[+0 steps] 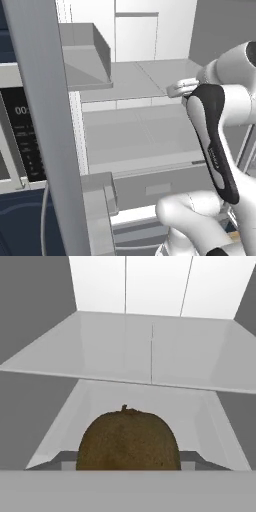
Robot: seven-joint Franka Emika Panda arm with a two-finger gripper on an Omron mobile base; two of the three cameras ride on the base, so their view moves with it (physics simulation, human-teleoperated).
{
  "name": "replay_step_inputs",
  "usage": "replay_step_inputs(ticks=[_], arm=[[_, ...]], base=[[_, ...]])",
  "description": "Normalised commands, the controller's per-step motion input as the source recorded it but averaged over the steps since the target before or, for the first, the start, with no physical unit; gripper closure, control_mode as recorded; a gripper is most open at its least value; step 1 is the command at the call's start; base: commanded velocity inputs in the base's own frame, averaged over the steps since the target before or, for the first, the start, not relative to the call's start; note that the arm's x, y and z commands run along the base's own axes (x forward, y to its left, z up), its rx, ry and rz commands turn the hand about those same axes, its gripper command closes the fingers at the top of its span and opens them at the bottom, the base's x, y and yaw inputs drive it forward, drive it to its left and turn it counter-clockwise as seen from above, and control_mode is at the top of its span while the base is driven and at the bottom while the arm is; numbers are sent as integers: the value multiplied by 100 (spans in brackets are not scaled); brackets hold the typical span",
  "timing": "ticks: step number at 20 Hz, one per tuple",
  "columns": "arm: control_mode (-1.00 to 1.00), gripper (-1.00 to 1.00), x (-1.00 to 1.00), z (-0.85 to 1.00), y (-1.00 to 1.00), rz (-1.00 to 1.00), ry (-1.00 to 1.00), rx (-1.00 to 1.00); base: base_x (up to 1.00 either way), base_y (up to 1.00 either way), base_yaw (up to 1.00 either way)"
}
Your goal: Open the fridge, remove the kiwi, onion, and fish, and place them on any counter.
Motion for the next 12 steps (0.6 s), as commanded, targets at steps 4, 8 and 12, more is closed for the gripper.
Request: replay_step_inputs(ticks=[4,8,12], arm=[[-100,100,-99,-3,-12,-1,0,0],[100,100,0,0,0,0,0,0],[100,100,0,0,0,0,0,0]], base=[[0,0,0],[-100,-28,-4],[-100,-38,-1]])
